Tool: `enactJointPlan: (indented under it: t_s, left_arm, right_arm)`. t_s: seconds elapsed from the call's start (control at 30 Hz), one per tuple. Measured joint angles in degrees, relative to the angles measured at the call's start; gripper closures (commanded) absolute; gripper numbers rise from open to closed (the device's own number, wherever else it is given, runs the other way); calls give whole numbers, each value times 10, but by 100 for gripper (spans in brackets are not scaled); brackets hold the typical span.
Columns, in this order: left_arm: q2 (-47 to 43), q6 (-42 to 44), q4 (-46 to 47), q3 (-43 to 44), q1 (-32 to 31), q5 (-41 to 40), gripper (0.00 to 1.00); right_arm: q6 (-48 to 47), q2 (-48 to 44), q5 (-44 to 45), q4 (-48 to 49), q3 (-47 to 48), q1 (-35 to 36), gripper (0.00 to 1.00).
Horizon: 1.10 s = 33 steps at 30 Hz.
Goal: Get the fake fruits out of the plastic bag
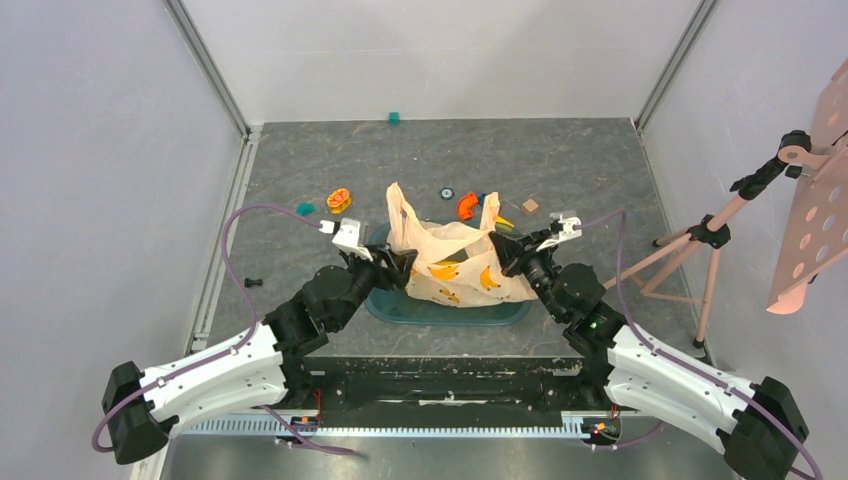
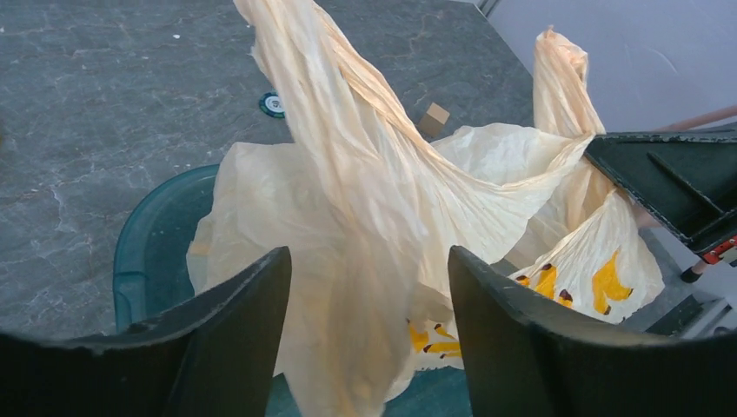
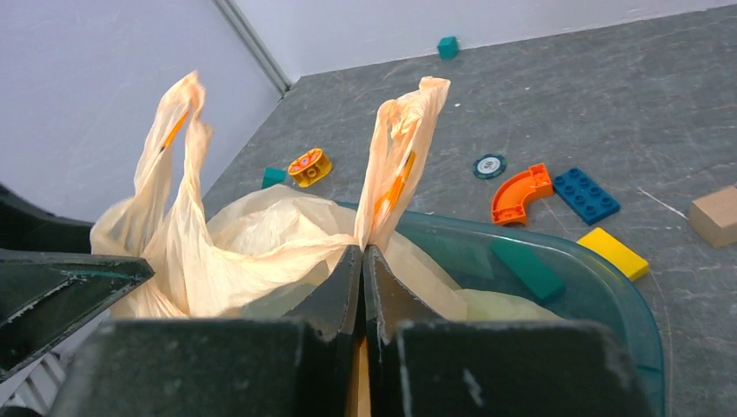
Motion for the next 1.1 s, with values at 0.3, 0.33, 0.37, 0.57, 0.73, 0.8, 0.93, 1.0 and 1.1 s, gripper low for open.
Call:
enactJointPlan:
  t_s: [0.3, 0.33, 0.37, 0.57, 0.73, 0.8, 0.93, 1.0, 1.1]
  left_arm:
    - [7, 18, 38, 1, 0, 21, 0]
    - [12, 21, 46, 1, 0, 18, 0]
    - [17, 23, 52, 1, 0, 16, 0]
    - [79, 40, 88, 9, 8, -7, 12]
    - [123, 40, 94, 30, 15, -1, 83]
    - [124, 36, 96, 34, 15, 3, 98]
    - [115, 38, 101, 36, 15, 12, 98]
    - [104, 40, 109, 33, 15, 17, 98]
    - [82, 47, 128, 18, 16, 26, 98]
  right_arm:
    - [-17, 14, -58, 27, 1, 0, 100]
    - [-20, 14, -68, 28, 1, 0, 100]
    - [-23, 14, -73, 29, 1, 0, 100]
    - [-39, -2, -117, 29, 1, 0, 100]
    - [-49, -20, -144, 27, 0, 0, 95]
    - [-53, -27, -146, 23, 0, 0, 78]
    - [-62, -45, -137, 14, 0, 0, 44]
    - [-65, -51, -129, 11, 0, 0, 35]
    - [-68, -50, -119, 4, 2, -1, 28]
